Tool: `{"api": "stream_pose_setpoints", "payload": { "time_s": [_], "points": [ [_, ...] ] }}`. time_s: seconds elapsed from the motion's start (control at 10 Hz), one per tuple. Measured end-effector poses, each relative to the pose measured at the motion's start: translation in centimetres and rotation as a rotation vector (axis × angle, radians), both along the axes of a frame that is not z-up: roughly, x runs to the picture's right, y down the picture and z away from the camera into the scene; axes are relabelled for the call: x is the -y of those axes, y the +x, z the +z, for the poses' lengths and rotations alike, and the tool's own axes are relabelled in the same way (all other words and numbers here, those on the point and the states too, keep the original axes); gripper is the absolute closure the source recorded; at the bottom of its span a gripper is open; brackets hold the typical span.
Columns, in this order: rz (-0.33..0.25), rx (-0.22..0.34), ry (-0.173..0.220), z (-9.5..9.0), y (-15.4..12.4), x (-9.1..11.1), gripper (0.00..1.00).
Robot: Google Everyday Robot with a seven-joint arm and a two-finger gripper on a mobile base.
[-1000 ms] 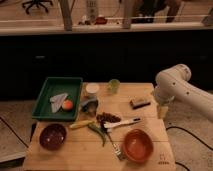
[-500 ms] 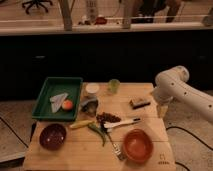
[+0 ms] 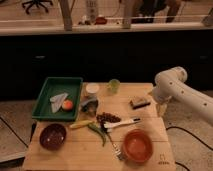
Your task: Wipe red bowl with eraser
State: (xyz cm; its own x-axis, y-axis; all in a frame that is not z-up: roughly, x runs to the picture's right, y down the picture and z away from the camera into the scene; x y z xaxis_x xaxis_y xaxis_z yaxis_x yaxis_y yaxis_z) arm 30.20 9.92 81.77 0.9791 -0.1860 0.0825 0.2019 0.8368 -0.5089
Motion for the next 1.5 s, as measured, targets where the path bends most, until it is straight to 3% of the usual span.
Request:
{"api": "stream_pose_setpoints", "payload": {
  "time_s": [0.9,1.5],
  "points": [
    [-0.063,0.092,-0.033,4.3,-0.9,-0.1,0.2],
    [-0.054,0.143,-0.063,6.5,-2.1,-0.4,0.2]
  ]
}}
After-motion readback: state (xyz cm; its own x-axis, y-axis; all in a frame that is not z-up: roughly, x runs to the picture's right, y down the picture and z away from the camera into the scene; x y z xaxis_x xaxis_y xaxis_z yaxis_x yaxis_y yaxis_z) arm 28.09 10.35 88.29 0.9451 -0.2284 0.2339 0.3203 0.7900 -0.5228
